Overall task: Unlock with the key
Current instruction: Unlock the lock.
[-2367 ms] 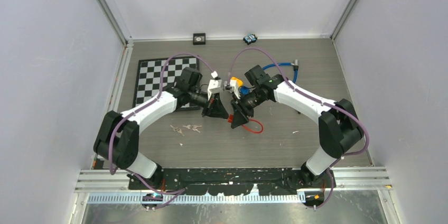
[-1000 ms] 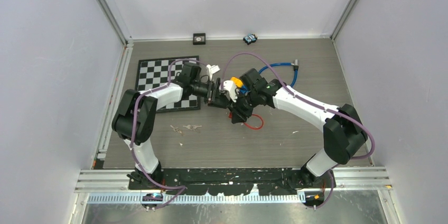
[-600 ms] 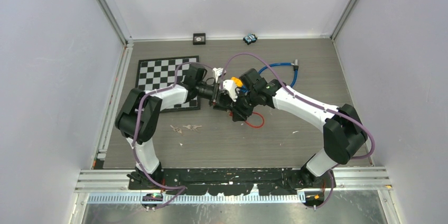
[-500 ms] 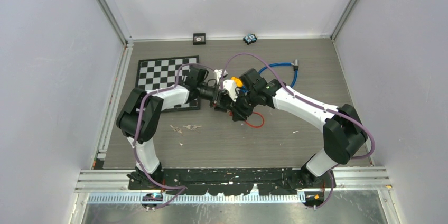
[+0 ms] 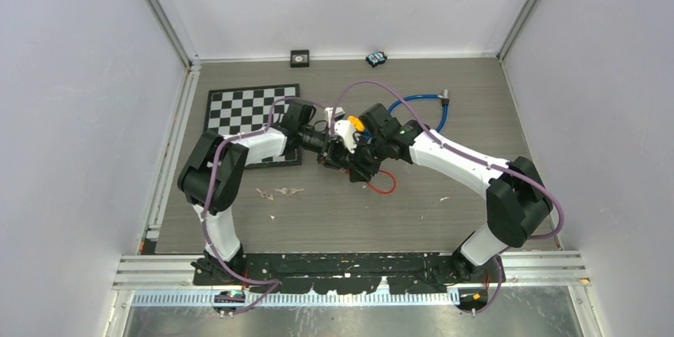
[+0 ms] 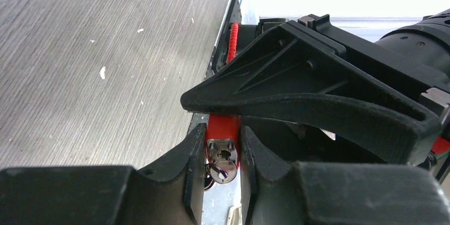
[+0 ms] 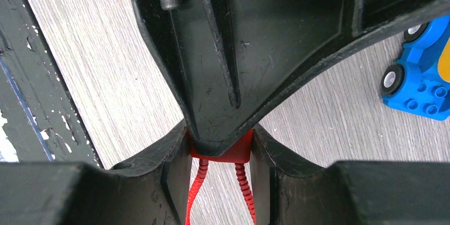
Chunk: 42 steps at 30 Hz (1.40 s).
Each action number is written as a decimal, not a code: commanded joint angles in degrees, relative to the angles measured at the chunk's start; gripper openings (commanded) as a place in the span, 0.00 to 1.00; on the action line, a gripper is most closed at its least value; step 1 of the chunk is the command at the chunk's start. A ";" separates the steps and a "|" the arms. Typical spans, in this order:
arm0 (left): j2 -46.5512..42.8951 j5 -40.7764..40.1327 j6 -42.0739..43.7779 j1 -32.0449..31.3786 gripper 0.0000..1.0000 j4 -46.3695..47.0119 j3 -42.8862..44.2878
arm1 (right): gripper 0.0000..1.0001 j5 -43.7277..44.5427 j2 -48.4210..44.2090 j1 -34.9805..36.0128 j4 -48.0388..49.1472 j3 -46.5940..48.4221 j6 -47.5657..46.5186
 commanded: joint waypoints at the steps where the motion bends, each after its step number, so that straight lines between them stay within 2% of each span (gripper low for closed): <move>1: 0.31 2.53 0.36 -0.11 0.00 -0.20 2.07 | 0.23 0.97 -1.88 0.27 2.16 0.75 0.57; 5: 0.09 2.94 0.56 -0.03 0.00 -0.37 2.15 | 0.52 3.37 -3.37 0.23 1.80 -0.17 0.17; 13: 0.09 2.83 1.65 -0.07 0.00 -2.28 2.62 | 0.68 5.45 -5.16 0.23 -0.59 -0.77 -1.88; 16: -0.08 2.79 2.04 -0.03 0.00 -2.80 2.69 | 0.66 5.43 -5.29 0.27 -0.81 -0.76 -2.20; 25: 0.03 2.90 2.46 -0.03 0.00 -3.37 2.74 | 0.49 5.49 -4.76 0.26 -1.93 -0.76 -3.60; 33: 0.12 2.96 3.23 -0.03 0.00 -4.26 2.93 | 0.61 4.97 -5.12 0.27 -3.42 -0.76 -5.79; 36: 0.13 2.90 3.26 -0.03 0.00 -4.26 2.95 | 0.62 5.05 -5.26 0.27 -3.47 -0.72 -5.97; 42: 0.13 3.08 3.09 -0.03 0.00 -4.39 2.95 | 0.56 4.99 -5.12 0.37 -1.83 -0.67 -4.64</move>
